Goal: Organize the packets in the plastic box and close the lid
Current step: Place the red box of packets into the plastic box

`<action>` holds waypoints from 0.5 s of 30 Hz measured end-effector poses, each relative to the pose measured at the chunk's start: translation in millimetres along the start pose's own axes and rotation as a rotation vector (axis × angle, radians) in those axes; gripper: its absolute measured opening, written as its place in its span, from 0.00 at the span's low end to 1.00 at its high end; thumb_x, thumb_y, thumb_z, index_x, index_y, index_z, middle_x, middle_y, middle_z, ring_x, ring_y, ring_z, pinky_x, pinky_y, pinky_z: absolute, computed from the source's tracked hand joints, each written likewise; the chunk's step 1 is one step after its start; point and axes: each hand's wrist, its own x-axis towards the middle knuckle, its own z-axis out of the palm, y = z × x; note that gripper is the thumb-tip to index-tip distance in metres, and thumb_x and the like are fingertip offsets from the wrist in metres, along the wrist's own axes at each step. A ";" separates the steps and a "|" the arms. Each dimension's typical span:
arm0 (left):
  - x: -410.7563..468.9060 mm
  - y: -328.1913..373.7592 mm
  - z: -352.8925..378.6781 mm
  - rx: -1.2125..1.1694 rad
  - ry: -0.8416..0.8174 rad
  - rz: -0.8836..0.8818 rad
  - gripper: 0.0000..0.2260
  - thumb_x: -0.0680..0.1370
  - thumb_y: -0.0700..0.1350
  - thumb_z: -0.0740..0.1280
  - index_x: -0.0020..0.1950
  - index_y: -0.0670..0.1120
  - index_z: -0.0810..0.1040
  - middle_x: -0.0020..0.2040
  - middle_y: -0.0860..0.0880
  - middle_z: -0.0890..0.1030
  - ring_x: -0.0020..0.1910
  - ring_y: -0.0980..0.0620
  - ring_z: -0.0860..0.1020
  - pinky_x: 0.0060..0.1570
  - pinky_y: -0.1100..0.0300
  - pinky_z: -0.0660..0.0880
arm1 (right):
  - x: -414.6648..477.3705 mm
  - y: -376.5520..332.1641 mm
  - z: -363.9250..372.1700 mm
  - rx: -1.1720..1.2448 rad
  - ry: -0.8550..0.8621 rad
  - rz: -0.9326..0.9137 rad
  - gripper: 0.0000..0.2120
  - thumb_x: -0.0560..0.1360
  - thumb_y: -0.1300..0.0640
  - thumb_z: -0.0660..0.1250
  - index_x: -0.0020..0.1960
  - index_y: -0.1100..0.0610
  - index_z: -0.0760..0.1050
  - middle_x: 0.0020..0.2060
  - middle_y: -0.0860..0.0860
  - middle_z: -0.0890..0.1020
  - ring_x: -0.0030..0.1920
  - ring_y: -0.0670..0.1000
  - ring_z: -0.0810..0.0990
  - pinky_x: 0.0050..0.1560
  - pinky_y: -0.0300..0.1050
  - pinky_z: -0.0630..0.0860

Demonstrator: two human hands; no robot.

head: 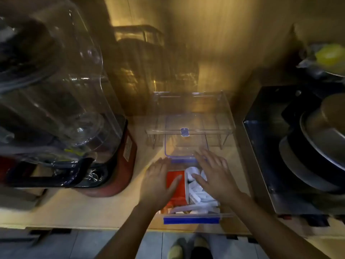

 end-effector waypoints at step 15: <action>-12.6 -24.4 21.7 0.152 -0.316 0.088 0.37 0.70 0.67 0.62 0.73 0.53 0.54 0.76 0.50 0.58 0.73 0.49 0.58 0.71 0.51 0.55 | 19.8 -23.1 41.7 0.934 -0.398 0.513 0.14 0.77 0.54 0.64 0.59 0.59 0.70 0.56 0.56 0.78 0.52 0.49 0.78 0.51 0.40 0.75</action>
